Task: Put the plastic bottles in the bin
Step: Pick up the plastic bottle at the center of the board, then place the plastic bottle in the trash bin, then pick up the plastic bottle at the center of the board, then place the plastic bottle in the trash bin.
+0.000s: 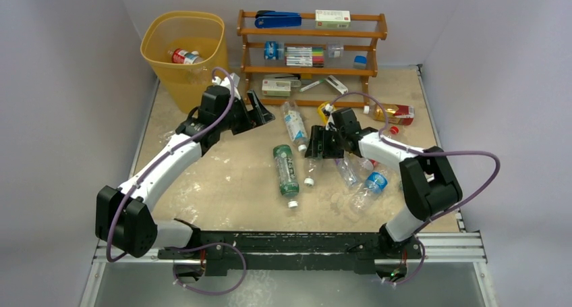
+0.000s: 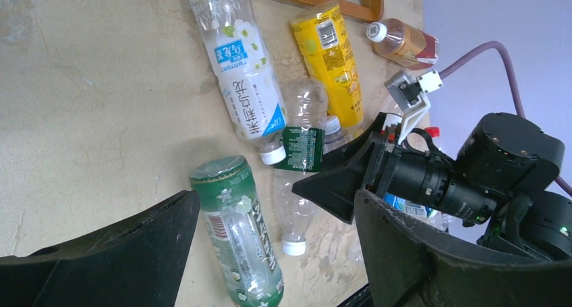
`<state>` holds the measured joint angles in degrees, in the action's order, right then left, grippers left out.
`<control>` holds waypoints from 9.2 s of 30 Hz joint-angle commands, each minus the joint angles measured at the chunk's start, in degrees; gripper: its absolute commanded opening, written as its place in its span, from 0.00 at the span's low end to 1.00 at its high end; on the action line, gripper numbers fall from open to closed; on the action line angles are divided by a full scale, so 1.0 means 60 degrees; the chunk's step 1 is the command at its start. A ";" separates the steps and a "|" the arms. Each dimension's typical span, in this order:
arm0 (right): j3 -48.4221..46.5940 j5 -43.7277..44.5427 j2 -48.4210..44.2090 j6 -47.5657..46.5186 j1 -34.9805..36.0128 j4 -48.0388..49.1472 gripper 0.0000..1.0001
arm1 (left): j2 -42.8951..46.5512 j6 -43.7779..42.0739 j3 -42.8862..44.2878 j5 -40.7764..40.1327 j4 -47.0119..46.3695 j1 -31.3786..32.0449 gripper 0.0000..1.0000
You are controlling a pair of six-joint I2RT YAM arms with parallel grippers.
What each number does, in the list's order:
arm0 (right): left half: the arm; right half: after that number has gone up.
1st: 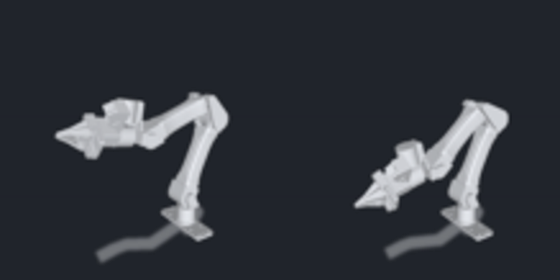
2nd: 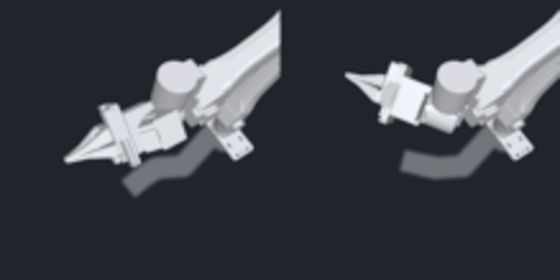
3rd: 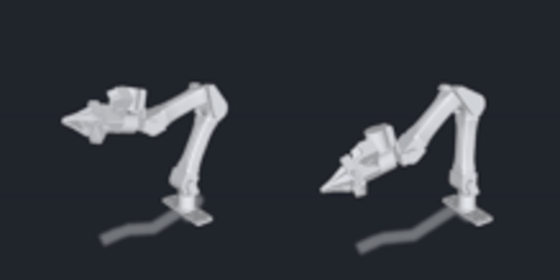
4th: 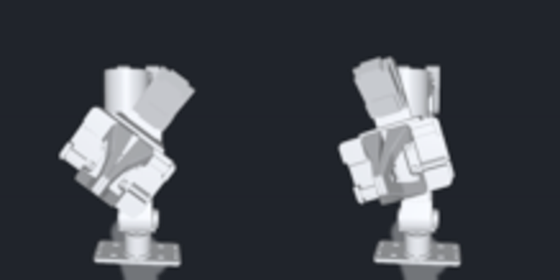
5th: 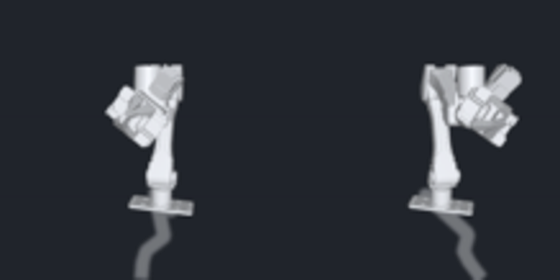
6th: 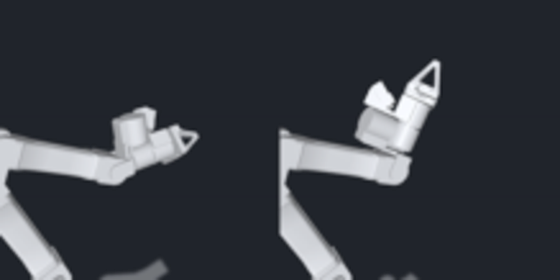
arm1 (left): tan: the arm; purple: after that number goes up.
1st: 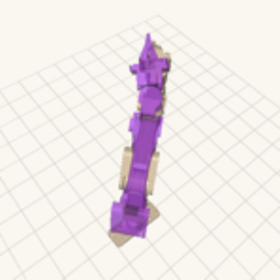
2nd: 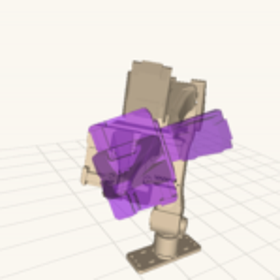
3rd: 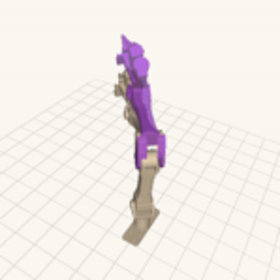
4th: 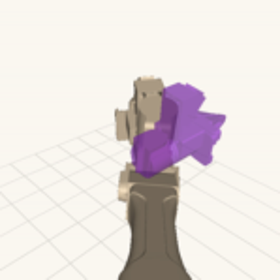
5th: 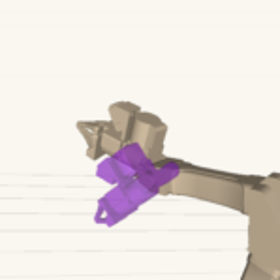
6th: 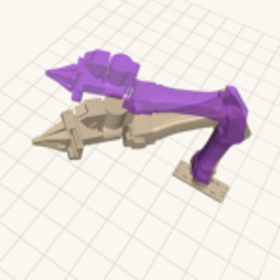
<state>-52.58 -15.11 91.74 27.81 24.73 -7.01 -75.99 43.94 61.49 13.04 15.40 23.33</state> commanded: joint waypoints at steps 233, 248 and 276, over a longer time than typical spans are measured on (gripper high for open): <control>-0.1985 0.0151 -0.0571 0.1334 0.4471 0.0799 0.59 | 0.0652 0.1339 -0.1666 0.3358 -0.1483 -0.2763 0.89; -0.2297 0.0372 -0.0766 0.1134 0.4353 0.0430 0.59 | 0.0341 0.1041 -0.1530 0.2511 -0.1141 -0.1217 0.83; -0.1186 0.0891 -0.2832 0.1150 0.3913 -0.0252 0.95 | -0.1618 0.0101 0.1232 0.1358 -0.0019 -0.1051 0.48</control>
<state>-61.43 -12.36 79.83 34.35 48.36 -7.31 -84.33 48.77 60.18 23.77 13.32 17.74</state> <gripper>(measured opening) 0.937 0.648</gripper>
